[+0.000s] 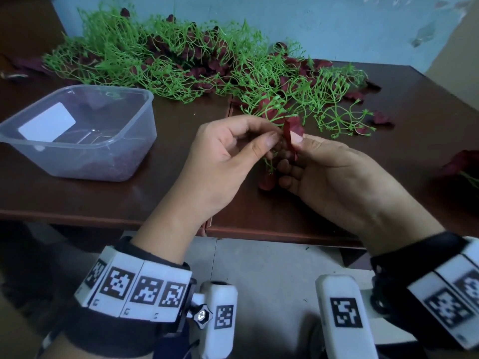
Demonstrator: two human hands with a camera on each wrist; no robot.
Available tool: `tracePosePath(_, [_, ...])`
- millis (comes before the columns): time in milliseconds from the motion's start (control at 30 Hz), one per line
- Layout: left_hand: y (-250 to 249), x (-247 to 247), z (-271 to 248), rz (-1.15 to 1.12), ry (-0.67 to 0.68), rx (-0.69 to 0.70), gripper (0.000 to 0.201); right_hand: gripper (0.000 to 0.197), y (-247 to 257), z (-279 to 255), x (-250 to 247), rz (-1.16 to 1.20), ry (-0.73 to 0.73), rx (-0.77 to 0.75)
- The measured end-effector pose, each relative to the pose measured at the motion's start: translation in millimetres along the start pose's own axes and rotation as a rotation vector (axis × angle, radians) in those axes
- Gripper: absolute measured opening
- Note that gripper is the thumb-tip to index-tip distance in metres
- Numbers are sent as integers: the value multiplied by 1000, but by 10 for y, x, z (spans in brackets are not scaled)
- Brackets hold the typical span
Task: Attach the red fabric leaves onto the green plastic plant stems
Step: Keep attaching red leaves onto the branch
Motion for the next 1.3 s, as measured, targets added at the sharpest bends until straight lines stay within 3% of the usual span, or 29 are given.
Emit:
tracePosePath(467, [-46,-14,16,-1,0,12,16,19,-36,1,56,96,89,-7])
tracePosePath(1300, [-48,-14,3,-34,-26,24,21,18,-44,5,18,51,78,15])
Point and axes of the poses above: each hand's wrist, its own z-axis towards the middle knuckle, its own x-axis out of the palm, y = z × x, the point moved 4 cm from there along z, towards the middle knuckle, and after that the axes turned 1 degree about -z, right-handed, at the moved point
